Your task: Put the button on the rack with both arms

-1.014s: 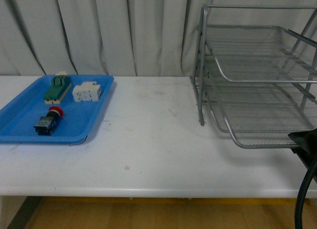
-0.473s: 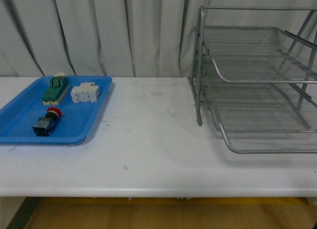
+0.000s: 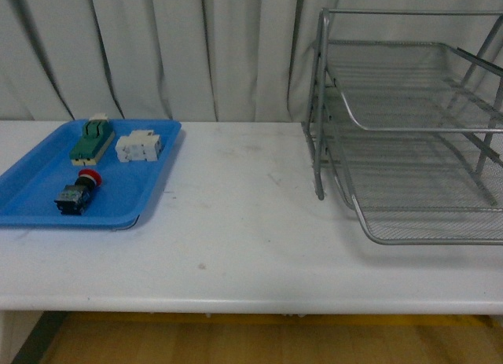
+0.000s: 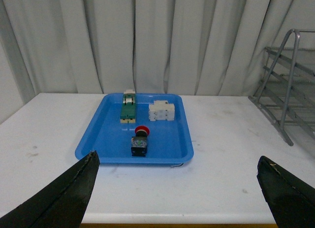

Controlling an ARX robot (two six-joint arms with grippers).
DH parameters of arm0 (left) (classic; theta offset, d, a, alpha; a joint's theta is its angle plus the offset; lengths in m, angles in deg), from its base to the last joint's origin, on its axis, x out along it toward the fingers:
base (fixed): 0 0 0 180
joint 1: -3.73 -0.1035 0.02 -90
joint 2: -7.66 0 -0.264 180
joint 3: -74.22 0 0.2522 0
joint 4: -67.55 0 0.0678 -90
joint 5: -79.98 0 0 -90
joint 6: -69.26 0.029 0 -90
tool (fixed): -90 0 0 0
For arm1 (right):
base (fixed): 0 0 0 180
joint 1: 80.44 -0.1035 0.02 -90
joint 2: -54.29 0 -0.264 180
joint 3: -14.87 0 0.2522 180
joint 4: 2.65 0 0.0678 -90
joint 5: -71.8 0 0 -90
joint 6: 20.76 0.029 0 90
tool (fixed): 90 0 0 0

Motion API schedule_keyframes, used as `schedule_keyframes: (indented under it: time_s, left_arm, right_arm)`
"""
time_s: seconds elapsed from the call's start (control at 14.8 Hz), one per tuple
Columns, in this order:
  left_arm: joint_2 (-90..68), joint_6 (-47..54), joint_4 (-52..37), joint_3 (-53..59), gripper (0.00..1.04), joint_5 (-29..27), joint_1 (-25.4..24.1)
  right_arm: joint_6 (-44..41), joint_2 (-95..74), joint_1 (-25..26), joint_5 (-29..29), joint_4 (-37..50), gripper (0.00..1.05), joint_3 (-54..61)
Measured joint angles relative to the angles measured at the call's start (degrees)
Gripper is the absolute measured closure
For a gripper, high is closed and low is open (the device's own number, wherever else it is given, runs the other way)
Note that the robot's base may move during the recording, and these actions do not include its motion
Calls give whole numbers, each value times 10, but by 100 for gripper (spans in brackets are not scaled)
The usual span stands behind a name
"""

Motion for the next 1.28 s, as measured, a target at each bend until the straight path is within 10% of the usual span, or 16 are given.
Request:
schedule_keyframes:
  time_s: [0.34, 1.28]
  left_arm:
    - [0, 0, 0, 0, 7, 0, 0]
    - [0, 0, 0, 0, 7, 0, 0]
  right_arm:
    - [-1, 206, 0, 0, -216, 103, -2]
    - [-2, 437, 0, 0, -476, 103, -3]
